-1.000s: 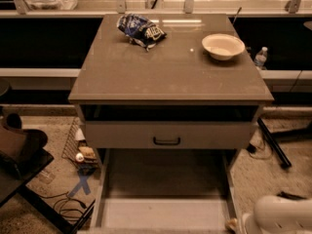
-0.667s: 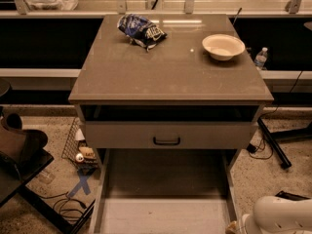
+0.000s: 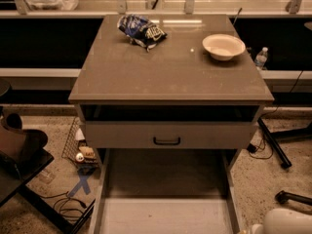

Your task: Open middle drawer

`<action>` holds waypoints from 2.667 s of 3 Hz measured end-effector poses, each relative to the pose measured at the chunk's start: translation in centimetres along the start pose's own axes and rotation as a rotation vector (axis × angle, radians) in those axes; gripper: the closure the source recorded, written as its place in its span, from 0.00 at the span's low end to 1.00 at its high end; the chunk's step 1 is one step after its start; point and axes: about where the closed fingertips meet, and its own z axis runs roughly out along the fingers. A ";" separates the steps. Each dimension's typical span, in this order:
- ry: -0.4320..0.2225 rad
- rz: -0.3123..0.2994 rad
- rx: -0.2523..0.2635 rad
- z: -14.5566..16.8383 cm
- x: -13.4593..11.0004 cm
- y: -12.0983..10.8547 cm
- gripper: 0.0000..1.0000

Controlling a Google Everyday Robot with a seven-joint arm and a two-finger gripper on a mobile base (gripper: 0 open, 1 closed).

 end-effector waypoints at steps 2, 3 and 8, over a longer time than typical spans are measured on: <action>0.000 0.000 0.000 0.0 0.0 0.0 0.59; 0.000 0.000 0.000 0.0 0.0 0.1 0.36; 0.168 -0.074 -0.073 -6.1 0.3 2.1 0.40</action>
Offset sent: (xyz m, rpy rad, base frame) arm 0.0000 0.0000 0.0000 0.0000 0.0000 0.0000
